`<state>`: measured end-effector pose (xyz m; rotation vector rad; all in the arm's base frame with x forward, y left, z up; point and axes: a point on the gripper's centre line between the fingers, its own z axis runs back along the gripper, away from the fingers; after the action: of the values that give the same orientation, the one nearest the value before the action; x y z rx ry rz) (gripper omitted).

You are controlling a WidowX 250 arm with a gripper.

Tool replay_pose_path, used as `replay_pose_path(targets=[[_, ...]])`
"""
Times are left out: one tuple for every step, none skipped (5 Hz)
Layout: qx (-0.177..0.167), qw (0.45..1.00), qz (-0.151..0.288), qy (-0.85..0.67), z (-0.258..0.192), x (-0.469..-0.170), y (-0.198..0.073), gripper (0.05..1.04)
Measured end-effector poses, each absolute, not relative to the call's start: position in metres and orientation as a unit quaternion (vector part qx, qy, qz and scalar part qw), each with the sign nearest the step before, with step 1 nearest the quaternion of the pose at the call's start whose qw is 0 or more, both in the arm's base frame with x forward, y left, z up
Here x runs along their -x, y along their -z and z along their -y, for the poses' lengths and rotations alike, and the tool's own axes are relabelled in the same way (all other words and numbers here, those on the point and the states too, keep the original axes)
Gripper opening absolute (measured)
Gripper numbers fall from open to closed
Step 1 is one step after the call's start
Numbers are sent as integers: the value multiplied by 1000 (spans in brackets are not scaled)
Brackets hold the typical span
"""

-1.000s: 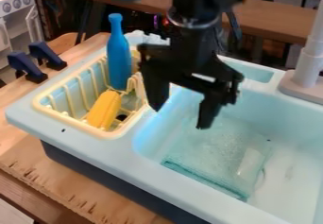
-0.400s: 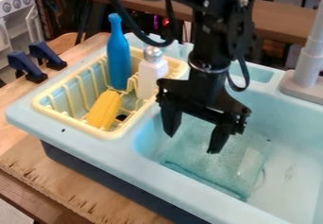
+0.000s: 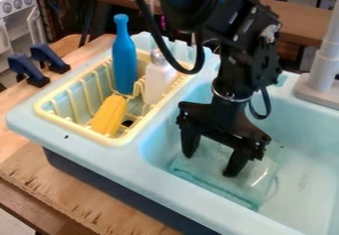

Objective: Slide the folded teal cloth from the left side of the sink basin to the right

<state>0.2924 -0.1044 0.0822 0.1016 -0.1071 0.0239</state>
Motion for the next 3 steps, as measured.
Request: replay_pose_path(targets=[[-43, 997, 58, -12, 108, -297, -79, 1001], [12, 997, 72, -18, 120, -293, -75, 1001], [57, 994, 89, -26, 132, -289, -81, 1001]])
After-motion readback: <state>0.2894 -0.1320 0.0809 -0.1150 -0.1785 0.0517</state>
